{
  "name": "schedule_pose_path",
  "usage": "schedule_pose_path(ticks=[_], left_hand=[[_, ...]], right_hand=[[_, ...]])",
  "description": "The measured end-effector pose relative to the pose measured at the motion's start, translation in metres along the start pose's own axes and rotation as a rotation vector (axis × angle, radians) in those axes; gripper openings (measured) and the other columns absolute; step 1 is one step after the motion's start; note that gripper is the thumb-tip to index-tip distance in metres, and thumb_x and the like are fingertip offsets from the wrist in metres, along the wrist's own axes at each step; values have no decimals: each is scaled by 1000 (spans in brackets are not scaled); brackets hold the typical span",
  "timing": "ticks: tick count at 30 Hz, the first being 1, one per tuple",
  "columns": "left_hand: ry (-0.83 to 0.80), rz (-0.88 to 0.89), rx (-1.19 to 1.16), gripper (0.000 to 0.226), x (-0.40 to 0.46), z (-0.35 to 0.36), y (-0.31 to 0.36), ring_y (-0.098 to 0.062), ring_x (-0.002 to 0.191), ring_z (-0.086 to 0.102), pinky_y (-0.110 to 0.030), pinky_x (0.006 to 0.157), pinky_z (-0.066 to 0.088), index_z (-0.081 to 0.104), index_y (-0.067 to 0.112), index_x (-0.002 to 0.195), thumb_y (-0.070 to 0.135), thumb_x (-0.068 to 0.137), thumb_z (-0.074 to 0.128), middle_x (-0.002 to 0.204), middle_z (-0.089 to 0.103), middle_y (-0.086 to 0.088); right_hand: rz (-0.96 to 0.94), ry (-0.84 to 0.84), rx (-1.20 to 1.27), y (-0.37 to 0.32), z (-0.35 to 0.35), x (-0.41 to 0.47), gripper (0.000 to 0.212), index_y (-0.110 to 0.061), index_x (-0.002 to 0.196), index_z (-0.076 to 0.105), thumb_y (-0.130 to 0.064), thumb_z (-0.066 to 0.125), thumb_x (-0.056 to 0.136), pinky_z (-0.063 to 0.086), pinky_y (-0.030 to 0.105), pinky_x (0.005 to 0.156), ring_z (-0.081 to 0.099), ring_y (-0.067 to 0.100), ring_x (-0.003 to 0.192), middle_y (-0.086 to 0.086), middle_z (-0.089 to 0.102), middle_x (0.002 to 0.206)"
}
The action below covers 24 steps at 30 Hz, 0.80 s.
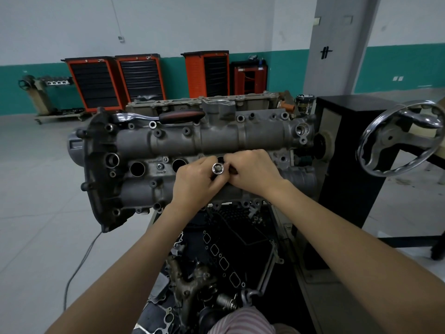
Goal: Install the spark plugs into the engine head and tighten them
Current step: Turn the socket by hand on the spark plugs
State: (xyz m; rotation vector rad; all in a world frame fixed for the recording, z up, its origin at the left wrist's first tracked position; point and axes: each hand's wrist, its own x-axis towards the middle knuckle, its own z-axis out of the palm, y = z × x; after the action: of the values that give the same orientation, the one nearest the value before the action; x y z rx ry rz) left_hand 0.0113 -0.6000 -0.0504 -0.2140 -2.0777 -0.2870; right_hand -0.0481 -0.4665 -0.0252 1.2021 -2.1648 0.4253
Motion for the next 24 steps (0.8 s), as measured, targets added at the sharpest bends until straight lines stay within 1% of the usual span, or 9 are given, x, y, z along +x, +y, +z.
schedule_pose_path(ticks=[2, 4, 6, 8, 11, 15, 17, 20, 24], left_hand=[[-9, -1, -6, 38, 0, 0, 0, -22, 40, 43, -23, 43, 23, 45, 5, 57, 32, 85, 46, 49, 47, -6], [-18, -2, -22, 37, -1, -1, 0, -22, 40, 43, -23, 42, 24, 46, 5, 58, 32, 84, 45, 50, 47, -6], [-24, -3, -32, 36, -1, -1, 1, -22, 41, 43, -24, 42, 25, 45, 5, 60, 32, 83, 45, 50, 47, -5], [-29, -19, -31, 34, -1, -2, 2, -23, 42, 44, -26, 42, 27, 44, 6, 61, 33, 82, 44, 51, 47, -6], [-29, -41, -32, 34, 0, -2, 3, -25, 44, 47, -30, 42, 32, 46, 7, 60, 33, 82, 45, 52, 49, -6], [-5, -19, -61, 39, 1, -1, 1, -23, 47, 51, -27, 46, 34, 54, 5, 58, 33, 84, 48, 53, 53, -6], [-3, -8, -48, 39, 1, -1, 1, -24, 47, 52, -27, 45, 34, 56, 5, 58, 31, 85, 48, 52, 54, -7], [-11, -8, -14, 36, 0, -2, 1, -25, 45, 50, -27, 43, 31, 51, 5, 59, 30, 84, 46, 52, 52, -7], [-30, 5, -10, 31, 0, -2, 3, -23, 42, 46, -25, 42, 27, 47, 5, 60, 29, 79, 45, 51, 49, -6]], right_hand=[[-8, 4, -8, 0, 0, 0, 15, -7, 69, 55, -18, 61, 76, 27, 28, 49, 59, 35, 58, 11, 63, 62], [-24, -15, -20, -1, -1, 0, 17, -8, 73, 53, -23, 59, 77, 25, 28, 49, 58, 34, 59, 9, 63, 64], [-41, -36, -42, 0, -1, 1, 15, -10, 76, 53, -25, 57, 79, 25, 28, 50, 59, 33, 63, 7, 64, 67], [-66, -44, -47, -1, -3, -1, 14, -10, 77, 56, -24, 55, 81, 27, 29, 50, 60, 33, 66, 8, 65, 70], [-66, -21, -22, 1, -2, -3, 16, -8, 73, 60, -20, 56, 83, 30, 32, 51, 61, 35, 68, 11, 66, 71], [-25, -63, -74, 4, 4, 0, 22, -13, 82, 66, -27, 50, 86, 37, 36, 60, 62, 33, 82, 10, 69, 84], [-17, -62, -65, 3, 4, 0, 20, -12, 79, 65, -27, 53, 84, 37, 35, 58, 62, 34, 79, 11, 69, 80], [-13, -7, -5, 2, 2, 0, 14, -7, 71, 58, -20, 60, 77, 30, 31, 51, 61, 36, 65, 12, 65, 68], [-16, -63, -65, 3, 4, 2, 16, -12, 80, 53, -28, 56, 79, 26, 30, 52, 61, 33, 74, 7, 66, 76]])
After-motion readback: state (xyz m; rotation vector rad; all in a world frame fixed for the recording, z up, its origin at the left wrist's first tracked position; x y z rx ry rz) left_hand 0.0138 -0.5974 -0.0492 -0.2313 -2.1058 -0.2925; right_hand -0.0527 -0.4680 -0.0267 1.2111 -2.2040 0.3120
